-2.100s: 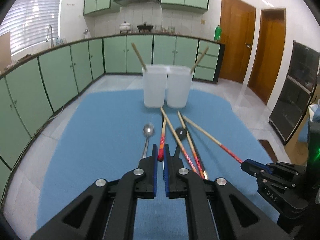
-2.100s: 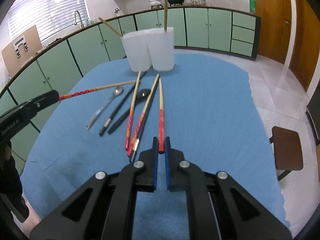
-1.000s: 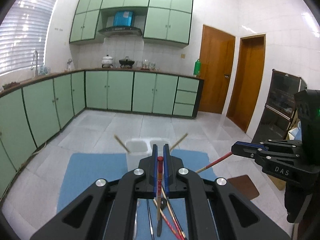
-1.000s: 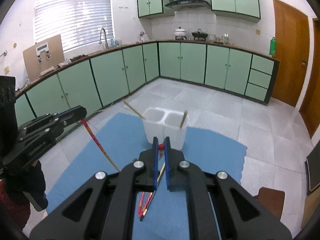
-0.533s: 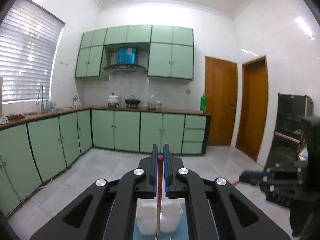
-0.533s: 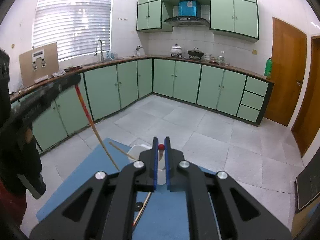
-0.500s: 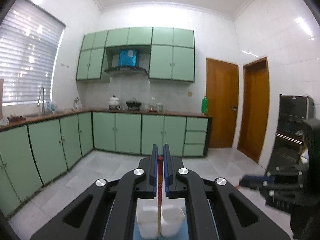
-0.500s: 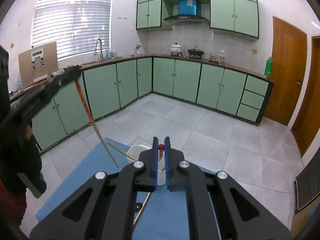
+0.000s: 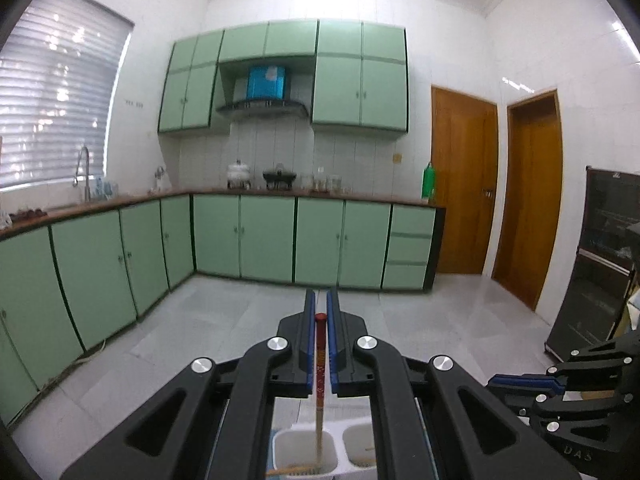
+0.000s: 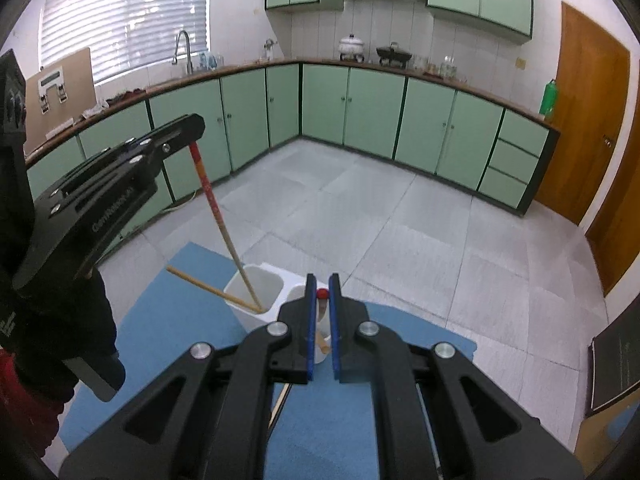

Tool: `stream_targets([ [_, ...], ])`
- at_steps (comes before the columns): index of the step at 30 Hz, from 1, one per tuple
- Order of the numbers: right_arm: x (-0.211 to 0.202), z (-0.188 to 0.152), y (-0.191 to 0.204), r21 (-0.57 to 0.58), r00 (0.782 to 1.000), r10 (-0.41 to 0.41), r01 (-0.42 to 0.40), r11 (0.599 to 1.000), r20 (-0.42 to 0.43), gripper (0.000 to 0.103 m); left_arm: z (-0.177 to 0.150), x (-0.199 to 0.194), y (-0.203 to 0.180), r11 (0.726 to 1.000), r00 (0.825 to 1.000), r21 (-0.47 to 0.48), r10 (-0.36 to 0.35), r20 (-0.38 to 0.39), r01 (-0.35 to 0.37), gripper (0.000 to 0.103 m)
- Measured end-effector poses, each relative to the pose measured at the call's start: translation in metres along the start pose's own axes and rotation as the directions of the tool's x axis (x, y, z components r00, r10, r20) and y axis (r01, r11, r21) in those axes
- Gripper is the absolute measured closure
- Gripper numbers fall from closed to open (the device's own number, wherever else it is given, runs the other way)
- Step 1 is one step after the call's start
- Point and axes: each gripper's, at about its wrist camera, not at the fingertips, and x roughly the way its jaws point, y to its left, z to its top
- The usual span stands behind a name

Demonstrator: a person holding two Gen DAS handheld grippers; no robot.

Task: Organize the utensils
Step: 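Carry both red-patterned chopsticks up and insert them into the white holder, then open both grippers and pull them back toward the mat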

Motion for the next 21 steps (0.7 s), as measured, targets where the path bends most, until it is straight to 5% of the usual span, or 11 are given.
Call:
stream_targets([
  [6, 0.005, -0.008, -0.002, 0.034, 1.000, 0.023, -0.023, 0.999, -0.004, 0.093, -0.018, 0.002, 0.009, 1.000, 0.999, 0.015, 0.007, -0.053, -0.007, 0.096],
  [10, -0.011, -0.018, -0.010, 0.066, 0.999, -0.001, -0.002, 0.998, 0.040, 0.065, -0.023, -0.012, 0.012, 1.000, 0.998, 0.020, 0.011, -0.065, -0.010, 0.090],
  [18, -0.056, -0.073, -0.027, 0.145, 0.989, -0.070, 0.051, 0.988, 0.128, 0.034, -0.052, -0.072, 0.024, 1.000, 0.996, -0.015, 0.021, -0.090, -0.023, 0.052],
  [21, -0.062, -0.109, -0.026, 0.183, 0.990, -0.061, 0.036, 0.982, 0.129, 0.025, -0.079, -0.094, 0.026, 0.999, 0.992, -0.039, 0.013, -0.126, -0.018, 0.047],
])
